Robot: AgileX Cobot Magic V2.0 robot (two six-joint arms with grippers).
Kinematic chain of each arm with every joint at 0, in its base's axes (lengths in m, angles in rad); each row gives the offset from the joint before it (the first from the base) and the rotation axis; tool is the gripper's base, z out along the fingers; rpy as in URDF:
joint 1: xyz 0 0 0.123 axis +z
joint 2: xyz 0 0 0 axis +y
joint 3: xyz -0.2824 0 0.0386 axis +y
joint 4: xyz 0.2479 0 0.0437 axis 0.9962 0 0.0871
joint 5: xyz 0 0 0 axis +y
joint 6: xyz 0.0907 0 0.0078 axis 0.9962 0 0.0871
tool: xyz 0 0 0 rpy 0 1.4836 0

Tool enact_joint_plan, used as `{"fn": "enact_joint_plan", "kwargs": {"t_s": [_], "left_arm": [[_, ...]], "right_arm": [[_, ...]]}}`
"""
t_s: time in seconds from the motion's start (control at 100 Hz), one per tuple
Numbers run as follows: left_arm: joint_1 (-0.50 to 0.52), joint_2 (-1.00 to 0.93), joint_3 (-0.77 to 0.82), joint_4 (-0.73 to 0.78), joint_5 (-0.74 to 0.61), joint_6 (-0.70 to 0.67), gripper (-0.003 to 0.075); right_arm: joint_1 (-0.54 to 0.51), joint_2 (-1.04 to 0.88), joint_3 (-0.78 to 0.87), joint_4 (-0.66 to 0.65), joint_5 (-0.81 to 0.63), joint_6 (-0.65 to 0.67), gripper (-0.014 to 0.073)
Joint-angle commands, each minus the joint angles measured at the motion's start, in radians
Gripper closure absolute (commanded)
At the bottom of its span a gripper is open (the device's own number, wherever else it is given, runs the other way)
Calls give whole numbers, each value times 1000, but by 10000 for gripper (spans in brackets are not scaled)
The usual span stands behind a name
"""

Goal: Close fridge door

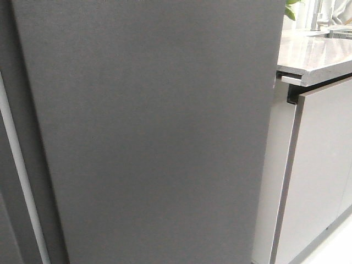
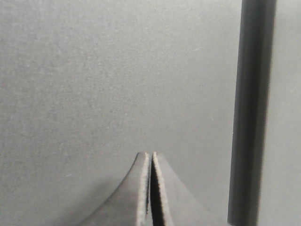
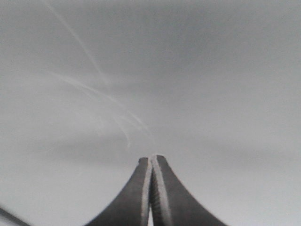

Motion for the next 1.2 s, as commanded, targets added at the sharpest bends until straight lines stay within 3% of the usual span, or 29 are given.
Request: {"fn": "enact_joint_plan", "kwargs": {"t_s": [0.0, 0.23, 0.36, 0.63, 0.82, 1.19], "left_arm": [[4, -10, 35, -5, -73, -4, 740], [4, -10, 35, -5, -73, -4, 740], [4, -10, 35, -5, -73, -4, 740], [4, -10, 35, -5, -73, -4, 740], [4, -10, 35, -5, -73, -4, 740], [4, -10, 35, -5, -73, -4, 740]], "right_arm": [[-11, -103, -27, -3, -13, 14, 637], [-11, -254, -25, -45, 125, 76, 637], [-11, -353, 37, -55, 115, 97, 637], [-11, -634, 367, -120, 61, 160, 637], [-11, -862, 632, -120, -54, 192, 637], [-11, -1031, 833, -118, -105, 192, 638]]}}
